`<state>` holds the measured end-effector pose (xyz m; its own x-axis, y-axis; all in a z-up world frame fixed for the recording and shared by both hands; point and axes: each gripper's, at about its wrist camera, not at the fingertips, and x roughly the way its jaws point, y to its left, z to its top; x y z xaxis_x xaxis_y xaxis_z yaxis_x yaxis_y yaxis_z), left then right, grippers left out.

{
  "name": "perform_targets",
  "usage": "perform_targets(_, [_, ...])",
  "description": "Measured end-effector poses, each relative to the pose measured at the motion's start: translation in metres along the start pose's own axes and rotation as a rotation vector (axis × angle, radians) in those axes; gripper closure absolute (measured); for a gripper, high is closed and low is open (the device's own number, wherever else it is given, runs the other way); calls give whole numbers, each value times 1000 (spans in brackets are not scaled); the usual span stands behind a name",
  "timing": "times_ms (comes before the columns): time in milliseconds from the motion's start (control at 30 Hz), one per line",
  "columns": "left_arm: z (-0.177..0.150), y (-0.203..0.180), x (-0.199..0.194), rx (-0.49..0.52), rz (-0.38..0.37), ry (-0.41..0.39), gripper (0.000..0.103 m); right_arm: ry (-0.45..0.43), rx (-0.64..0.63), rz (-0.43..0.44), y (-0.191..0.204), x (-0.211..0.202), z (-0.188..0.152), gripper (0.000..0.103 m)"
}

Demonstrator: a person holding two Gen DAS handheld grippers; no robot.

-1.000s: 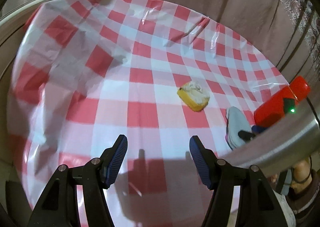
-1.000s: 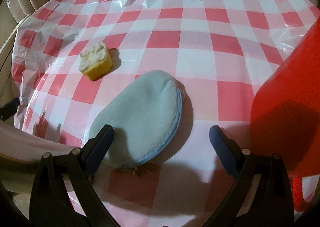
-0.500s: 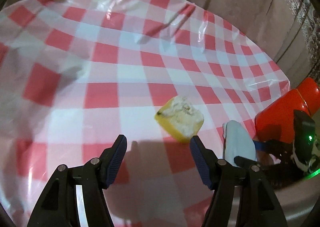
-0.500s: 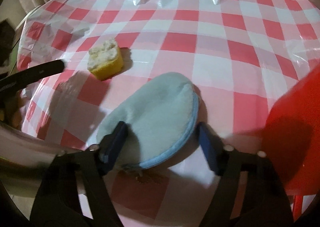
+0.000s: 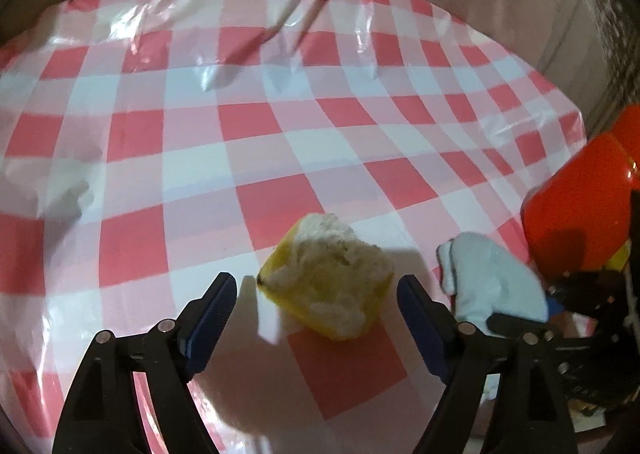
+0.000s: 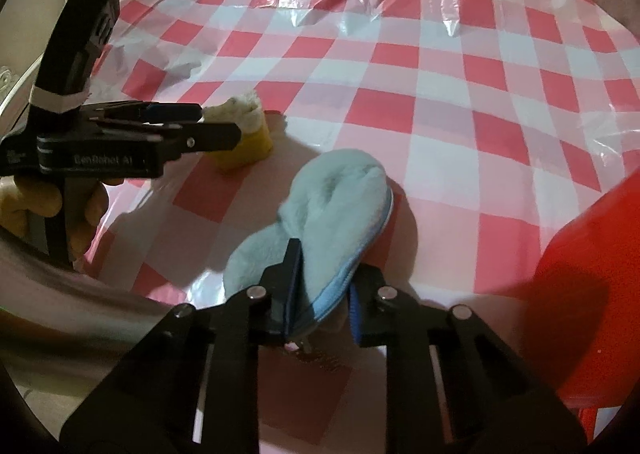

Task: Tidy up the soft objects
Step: 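Grasp the yellow sponge with the left tool while the right tool grasps the light blue purse, then carry the sponge and blue purse over the white box and open both tools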

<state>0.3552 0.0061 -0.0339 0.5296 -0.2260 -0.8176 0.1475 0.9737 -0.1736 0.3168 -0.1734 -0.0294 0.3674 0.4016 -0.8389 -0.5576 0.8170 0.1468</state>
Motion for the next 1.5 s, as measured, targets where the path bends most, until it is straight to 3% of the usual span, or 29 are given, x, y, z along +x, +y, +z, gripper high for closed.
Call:
perform_targets(133, [3,-7,9,66,47,18,20,-16,-4,-38,-2,-4,0,83])
perform_targets(200, [5,-7,11,71,43,20,36,-25,-8,-57,-1,-8,0,84])
perform_targets(333, [2,-10,9,95,53,28,40,-29,-1,-63,-3,-14,-2,84])
perform_targets(500, [-5,-3,-3,54,66,36,46,-35,-3,-69,1,-23,-6,86])
perform_targets(1033, [-75,25,-90,-181,148,-22,46,-63,29,-74,13,-73,-40,88])
perform_targets(1500, [-127,5,-151,-245,128,-103,46,-88,47,-89,20,-124,-81,92])
